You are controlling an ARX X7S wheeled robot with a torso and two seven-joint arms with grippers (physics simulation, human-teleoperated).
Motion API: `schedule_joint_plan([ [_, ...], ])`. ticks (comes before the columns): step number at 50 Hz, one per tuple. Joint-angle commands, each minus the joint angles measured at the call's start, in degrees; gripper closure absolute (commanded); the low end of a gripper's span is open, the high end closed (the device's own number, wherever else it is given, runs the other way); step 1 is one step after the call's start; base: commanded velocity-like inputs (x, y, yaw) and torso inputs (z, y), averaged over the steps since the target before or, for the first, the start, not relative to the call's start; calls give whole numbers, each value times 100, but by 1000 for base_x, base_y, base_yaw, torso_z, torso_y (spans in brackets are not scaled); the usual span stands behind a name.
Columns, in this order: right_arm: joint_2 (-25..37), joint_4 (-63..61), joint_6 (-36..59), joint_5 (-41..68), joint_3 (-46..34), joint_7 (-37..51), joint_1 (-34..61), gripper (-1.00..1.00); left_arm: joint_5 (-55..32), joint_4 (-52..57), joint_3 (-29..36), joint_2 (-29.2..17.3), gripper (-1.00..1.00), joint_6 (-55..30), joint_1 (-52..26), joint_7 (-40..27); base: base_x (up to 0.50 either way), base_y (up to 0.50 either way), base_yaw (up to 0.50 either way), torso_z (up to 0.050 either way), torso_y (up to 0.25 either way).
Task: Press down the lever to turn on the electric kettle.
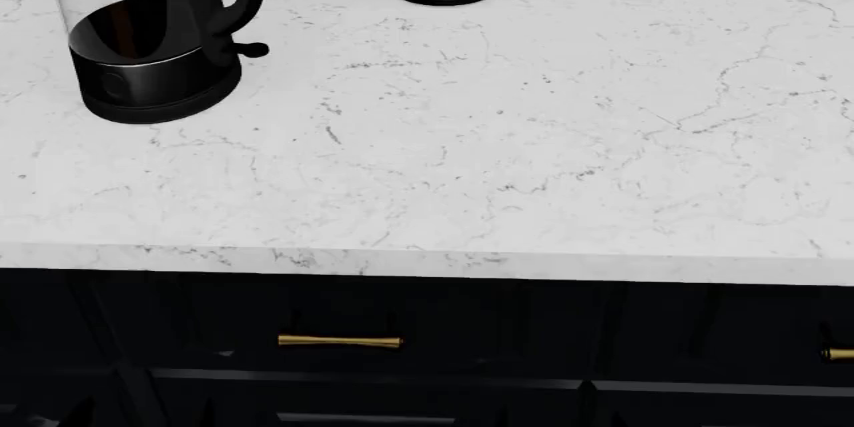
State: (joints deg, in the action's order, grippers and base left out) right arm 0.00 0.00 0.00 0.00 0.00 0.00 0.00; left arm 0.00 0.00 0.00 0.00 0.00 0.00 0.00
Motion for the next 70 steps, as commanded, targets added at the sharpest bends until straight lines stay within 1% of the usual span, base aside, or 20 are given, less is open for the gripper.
schedule_joint_plan([
  [1,54,0,0,54,-72,72,0,-100,-56,0,64,-57,-100,0,0,-64,0,0,0,0,0],
  [16,299,-98,96,275,-338,373,15,-100,-299,73,276,-283,-100,12,-11,-394,0,0,0,0,0],
  [48,565,-401,116,448,-619,700,-12,-100,-539,528,567,-567,-100,-98,106,-654,0,0,0,50,0],
  [55,607,-363,96,574,-621,726,10,-100,-604,308,543,-572,-100,-139,-26,-777,0,0,0,50,0],
  [58,615,-365,69,529,-663,781,-4,-100,-697,378,531,-599,-100,-144,-8,-768,0,0,0,32,0],
  [70,691,-446,102,555,-743,874,-16,-100,-758,423,601,-661,-100,-176,-11,-869,0,500,0,0,0],
])
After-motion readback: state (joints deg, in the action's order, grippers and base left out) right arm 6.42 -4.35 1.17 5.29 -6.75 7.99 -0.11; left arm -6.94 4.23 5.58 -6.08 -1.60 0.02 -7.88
